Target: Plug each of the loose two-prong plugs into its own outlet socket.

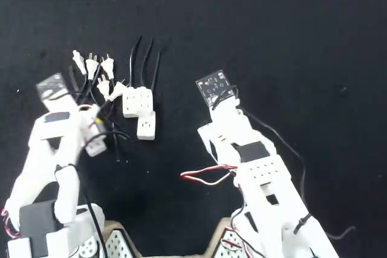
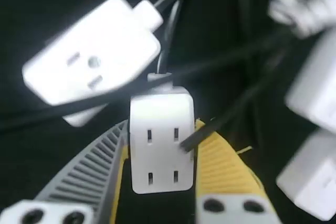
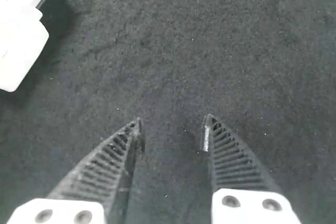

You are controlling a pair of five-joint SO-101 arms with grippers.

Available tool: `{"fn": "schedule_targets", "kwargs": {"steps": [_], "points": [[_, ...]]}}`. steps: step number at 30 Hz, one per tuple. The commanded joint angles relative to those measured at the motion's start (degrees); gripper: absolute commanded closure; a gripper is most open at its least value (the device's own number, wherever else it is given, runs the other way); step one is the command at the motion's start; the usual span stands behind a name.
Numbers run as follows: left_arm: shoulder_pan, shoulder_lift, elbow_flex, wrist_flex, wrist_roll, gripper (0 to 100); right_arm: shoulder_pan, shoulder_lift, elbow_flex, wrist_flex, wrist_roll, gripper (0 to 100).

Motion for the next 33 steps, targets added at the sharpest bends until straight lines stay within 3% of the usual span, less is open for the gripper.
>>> {"fn": "schedule_targets", "kwargs": {"steps": [1, 8, 17, 22, 33], "points": [[-4.09, -0.79, -11.91, 9.93, -3.08, 97, -0.70, -1.45, 1.10, -3.16, -0.53, 82.8], [-4.35, -0.79, -29.32, 28.57, -16.26, 97, -0.70, -1.54, 9.63, -18.46, -0.18, 82.8], [-4.35, -0.79, -47.16, 52.92, -33.85, 97, -0.44, -1.45, 10.15, -18.99, -0.18, 82.8], [-5.23, -0.79, -50.33, 53.45, -37.10, 97, -0.44, -1.45, 10.24, -18.99, -0.18, 82.8], [-18.77, -0.79, -71.96, 53.36, -36.84, 97, -0.35, -1.63, 10.24, -18.99, -0.18, 82.8]]}}
